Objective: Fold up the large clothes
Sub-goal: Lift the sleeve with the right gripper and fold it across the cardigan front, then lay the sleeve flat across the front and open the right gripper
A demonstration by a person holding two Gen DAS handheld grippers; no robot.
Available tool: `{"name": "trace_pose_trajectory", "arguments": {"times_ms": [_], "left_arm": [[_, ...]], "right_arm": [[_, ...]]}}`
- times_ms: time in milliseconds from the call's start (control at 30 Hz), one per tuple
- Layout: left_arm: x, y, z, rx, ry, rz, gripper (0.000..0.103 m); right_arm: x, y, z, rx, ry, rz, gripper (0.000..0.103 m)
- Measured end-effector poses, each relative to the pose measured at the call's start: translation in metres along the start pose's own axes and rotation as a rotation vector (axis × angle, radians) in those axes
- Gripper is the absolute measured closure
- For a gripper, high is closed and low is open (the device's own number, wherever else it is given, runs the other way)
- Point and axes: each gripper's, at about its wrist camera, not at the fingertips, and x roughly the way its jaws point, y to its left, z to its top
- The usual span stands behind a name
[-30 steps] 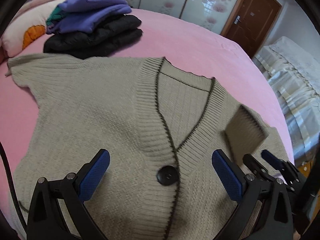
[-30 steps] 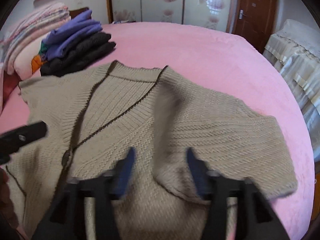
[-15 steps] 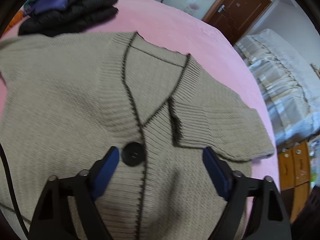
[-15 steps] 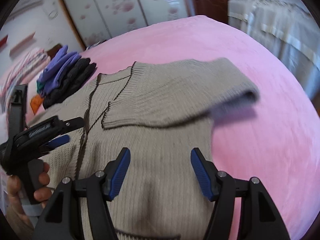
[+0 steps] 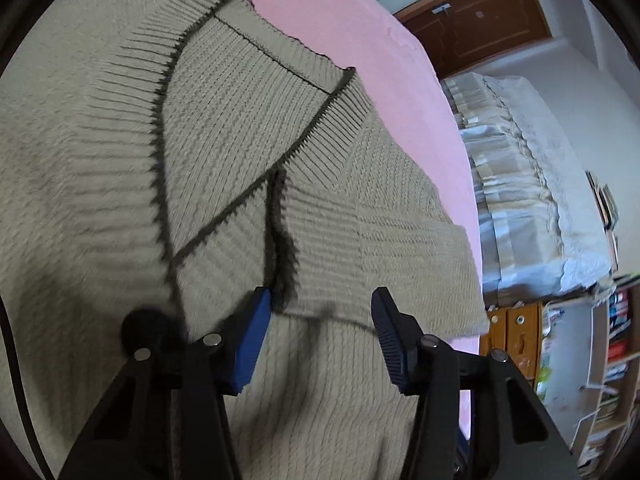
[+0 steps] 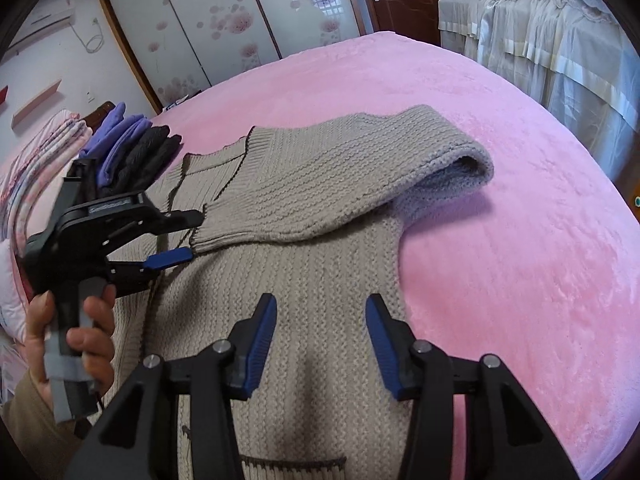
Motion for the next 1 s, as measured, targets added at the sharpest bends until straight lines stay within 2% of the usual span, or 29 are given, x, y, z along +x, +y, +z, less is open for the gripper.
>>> {"name": "trace_pose_trajectory", "arguments": {"times_ms": [100, 200, 233, 267, 433, 600, 767, 900, 1000], "left_arm": [[0.014, -0.001, 0.006, -0.018, 0.013, -0.012, 0.053], [0.025, -0.005, 0.01, -0.018, 0.028, -0.011, 0.089], [0.025, -0.009, 0.01, -0.01, 0.021, 0.013, 0.09], [0.023, -0.013, 0.011, 0.007, 0.006, 0.035, 0.091], [-0.012, -0.069, 0.016, 0.23, -0.123, 0.165, 0.092], [-0.05, -0.095, 0.043, 0.341, -0.208, 0.228, 0.092], [-0.068, -0.087, 0.078, 0.364, -0.25, 0.307, 0.092], [-0.068, -0.082, 0.098, 0.357, -0.238, 0.337, 0.092], [-0.073, -0.078, 0.1, 0.37, -0.235, 0.338, 0.092]], "right_arm": [[0.003, -0.005, -0.002, 0.014, 0.005, -0.001, 0.057], [0.006, -0.009, -0.005, 0.027, 0.018, 0.002, 0.057], [0.007, -0.01, -0.007, 0.031, 0.023, -0.002, 0.057], [0.008, -0.011, -0.007, 0.033, 0.026, -0.006, 0.057], [0.007, -0.016, 0.0, 0.011, 0.015, -0.069, 0.057], [0.012, -0.047, 0.029, 0.067, -0.017, -0.131, 0.057], [0.026, -0.055, 0.052, 0.044, -0.032, -0.113, 0.057], [0.052, -0.039, 0.066, -0.033, -0.009, -0.133, 0.057], [0.075, -0.028, 0.075, -0.073, 0.022, -0.164, 0.057]]}}
